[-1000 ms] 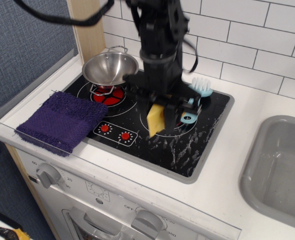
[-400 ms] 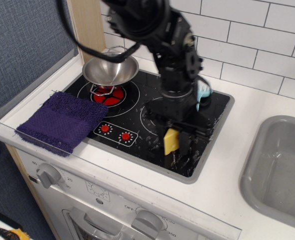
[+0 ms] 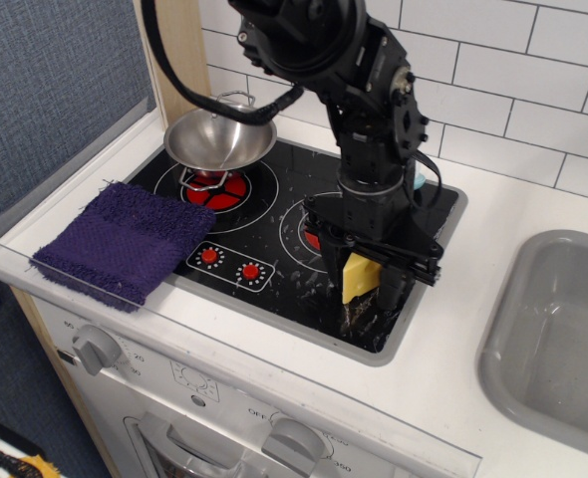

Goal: Place the cheese wedge on the front right corner of the stove

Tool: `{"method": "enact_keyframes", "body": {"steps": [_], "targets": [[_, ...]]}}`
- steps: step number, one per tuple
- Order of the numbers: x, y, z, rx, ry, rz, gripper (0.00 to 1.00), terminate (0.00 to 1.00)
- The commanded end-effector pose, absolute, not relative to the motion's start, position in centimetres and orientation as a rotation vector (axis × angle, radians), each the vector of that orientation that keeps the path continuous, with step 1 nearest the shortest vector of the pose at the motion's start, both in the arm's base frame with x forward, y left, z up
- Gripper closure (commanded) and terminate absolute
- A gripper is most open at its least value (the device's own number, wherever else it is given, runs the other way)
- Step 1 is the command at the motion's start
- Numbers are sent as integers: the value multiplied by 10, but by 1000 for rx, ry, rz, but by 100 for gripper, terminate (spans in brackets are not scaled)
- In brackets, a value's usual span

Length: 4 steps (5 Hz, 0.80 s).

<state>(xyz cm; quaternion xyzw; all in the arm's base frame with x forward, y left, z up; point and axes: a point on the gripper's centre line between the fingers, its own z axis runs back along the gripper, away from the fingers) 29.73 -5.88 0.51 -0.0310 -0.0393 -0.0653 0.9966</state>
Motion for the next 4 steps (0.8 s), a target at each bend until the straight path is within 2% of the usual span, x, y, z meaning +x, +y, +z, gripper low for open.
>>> {"method": "enact_keyframes", "body": {"steps": [1, 2, 4], "targets": [[276, -63, 58, -10, -145, -127, 0, 0], [267, -64, 78, 12, -178, -120, 0, 0], [267, -64, 78, 12, -178, -120, 0, 0]]}}
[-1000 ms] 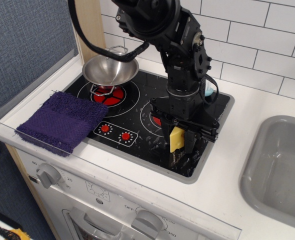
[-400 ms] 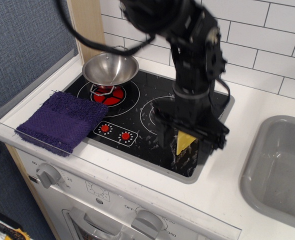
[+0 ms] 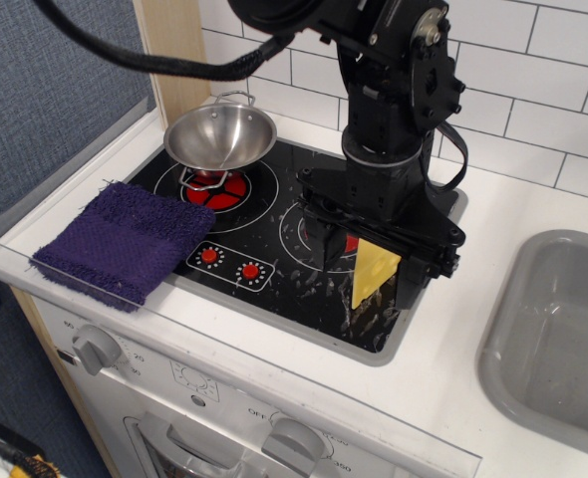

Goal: Place the cheese wedge on the front right corner of the stove

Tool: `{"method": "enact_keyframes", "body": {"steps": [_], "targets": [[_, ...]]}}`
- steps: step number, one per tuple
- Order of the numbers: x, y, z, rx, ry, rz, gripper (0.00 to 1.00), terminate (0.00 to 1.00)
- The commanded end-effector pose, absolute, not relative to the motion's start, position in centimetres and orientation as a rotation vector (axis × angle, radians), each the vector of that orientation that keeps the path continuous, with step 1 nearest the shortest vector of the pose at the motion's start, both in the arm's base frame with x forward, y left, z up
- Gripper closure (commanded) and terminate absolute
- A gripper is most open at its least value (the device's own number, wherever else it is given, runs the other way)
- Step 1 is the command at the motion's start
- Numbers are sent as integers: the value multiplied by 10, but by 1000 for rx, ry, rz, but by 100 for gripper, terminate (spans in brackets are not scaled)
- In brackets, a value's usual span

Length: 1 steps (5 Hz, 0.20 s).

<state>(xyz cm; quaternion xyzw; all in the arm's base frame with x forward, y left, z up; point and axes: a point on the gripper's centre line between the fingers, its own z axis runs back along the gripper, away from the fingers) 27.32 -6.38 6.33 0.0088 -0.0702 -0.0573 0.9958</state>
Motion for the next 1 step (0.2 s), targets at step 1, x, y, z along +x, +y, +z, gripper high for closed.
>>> {"method": "enact_keyframes", "body": {"steps": [1], "targets": [[267, -64, 78, 12, -178, -120, 0, 100]]}}
